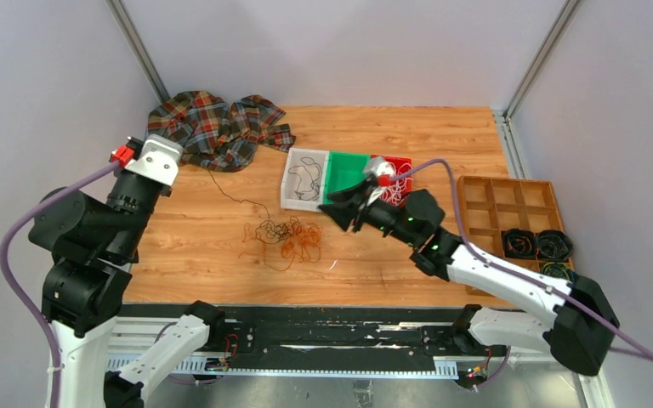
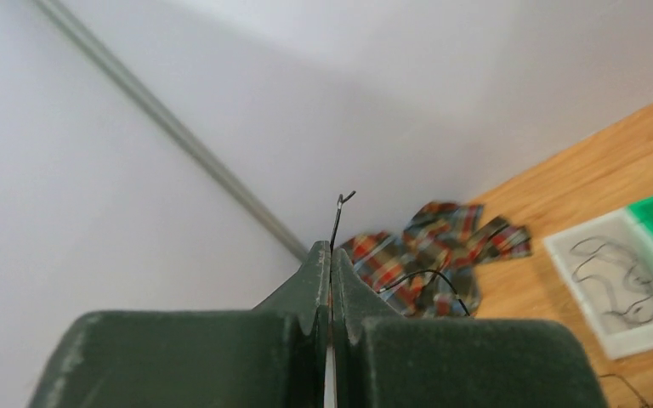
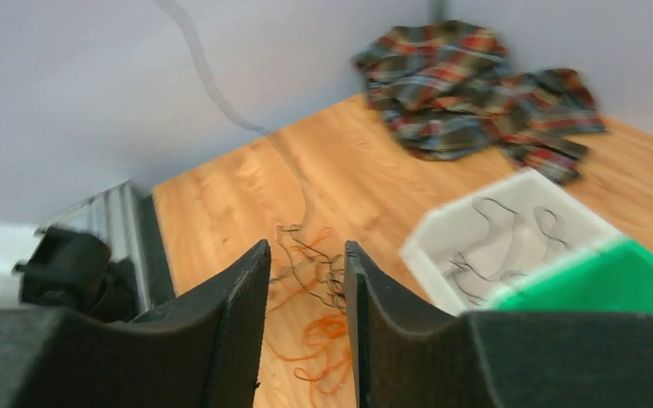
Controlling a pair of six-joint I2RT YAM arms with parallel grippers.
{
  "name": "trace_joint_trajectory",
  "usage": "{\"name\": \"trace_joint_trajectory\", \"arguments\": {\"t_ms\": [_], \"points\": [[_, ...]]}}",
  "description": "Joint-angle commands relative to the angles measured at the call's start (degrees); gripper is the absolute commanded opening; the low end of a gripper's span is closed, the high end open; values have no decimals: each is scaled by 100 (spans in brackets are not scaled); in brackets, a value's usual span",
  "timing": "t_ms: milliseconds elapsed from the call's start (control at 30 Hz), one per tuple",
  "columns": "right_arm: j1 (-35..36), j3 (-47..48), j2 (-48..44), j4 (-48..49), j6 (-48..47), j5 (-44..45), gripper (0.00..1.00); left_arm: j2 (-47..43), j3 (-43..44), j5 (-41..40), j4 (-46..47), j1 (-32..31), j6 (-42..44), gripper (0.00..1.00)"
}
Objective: Untangle the cables
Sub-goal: Untie the cable.
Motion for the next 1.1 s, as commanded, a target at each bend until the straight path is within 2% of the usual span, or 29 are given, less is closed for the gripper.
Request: {"name": "trace_joint_trajectory", "arguments": {"t_ms": [0, 167, 333, 433, 533, 667, 933, 1067], "points": [[1015, 624, 707, 357, -985, -139, 45, 360, 694, 1168, -148, 7, -585, 1], [1647, 1527, 2119, 843, -1448, -289, 66, 641, 1310, 1614, -316, 3, -667, 0], [1830, 2450, 3128, 745, -1838, 277, 68, 789, 1790, 1975, -588, 3, -816, 0], [1825, 2657, 3506, 875, -1959, 695, 61, 794, 1982, 2157, -662, 4, -827, 0], [1787, 2922, 3950, 831, -1947, 721, 47, 866, 2216, 2231, -664, 1, -857, 0], [1727, 2518, 4348, 1418, -1568, 680, 36, 1200, 2983, 1976, -655, 3, -783, 0], [1724, 1391, 5040, 2743, -602, 1240, 31, 2005, 4733, 1398, -339, 4, -622, 0], [1725, 933, 5264, 3203, -182, 1485, 30, 2091, 4870, 1208, 300, 6, -409, 0]]}}
